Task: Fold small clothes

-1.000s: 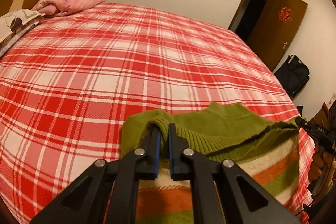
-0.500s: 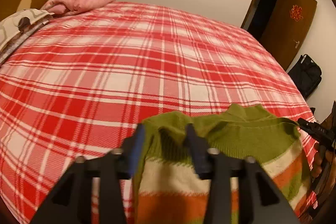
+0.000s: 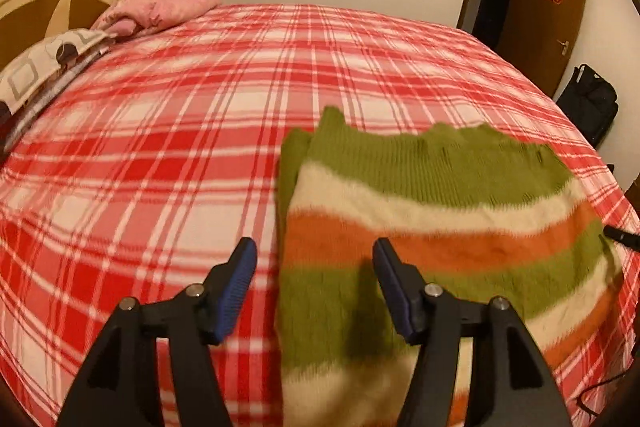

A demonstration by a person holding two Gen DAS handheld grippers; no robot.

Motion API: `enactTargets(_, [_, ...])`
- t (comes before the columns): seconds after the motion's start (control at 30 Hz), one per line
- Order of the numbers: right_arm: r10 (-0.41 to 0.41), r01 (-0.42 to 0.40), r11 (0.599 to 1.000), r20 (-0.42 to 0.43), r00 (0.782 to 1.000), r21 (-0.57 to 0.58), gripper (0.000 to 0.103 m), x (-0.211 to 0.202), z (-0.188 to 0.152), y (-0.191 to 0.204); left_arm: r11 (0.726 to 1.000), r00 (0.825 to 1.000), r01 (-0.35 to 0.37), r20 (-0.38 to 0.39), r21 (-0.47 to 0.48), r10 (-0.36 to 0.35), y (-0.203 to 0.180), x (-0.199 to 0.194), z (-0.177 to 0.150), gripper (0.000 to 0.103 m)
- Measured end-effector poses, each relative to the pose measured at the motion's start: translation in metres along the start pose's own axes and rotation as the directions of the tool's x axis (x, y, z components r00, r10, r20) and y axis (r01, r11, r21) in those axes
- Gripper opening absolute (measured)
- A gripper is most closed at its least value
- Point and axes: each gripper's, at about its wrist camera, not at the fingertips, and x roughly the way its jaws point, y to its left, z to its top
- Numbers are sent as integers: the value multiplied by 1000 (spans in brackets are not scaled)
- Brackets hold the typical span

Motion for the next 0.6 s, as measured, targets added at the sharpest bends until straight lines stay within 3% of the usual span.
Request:
enactTargets(0.1, [71,-70,997,-43,997,31,19,-1,-18,-7,1000,1000,-6,-17,9,6,1,0,-10,63])
enactTargets(0.2, [49,-48,999,-25,998,13,3,-15,-29,-5,1000,1000,-24,-18,16,24,2,-5,-19,63])
enactTargets(0.3, [-12,12,1000,-3,1000,-6,3,-18,-34,-6,998,999,-44,-19,35,44,2,-7,-27,67])
enactTargets(0.4, [-1,1,1000,15,1000,4,9,-20,-34,-10,998,998,-45,-35,38,46,3,-6,-34,67])
enactTargets(0.47, [-44,45,999,57,997,-26,21,-33,-35,-1,998,998,-47,-38,32,48,5,-9,-38,67])
enactTargets(0.53, [-17,23,998,95,995,-58,41,-47,-37,9,999,998,-46,-41,23,47,8,-12,-44,69])
enactTargets(0.6, [27,-16,994,111,993,-105,42,-57,-42,23,999,998,-36,-49,10,36,12,-13,-49,70])
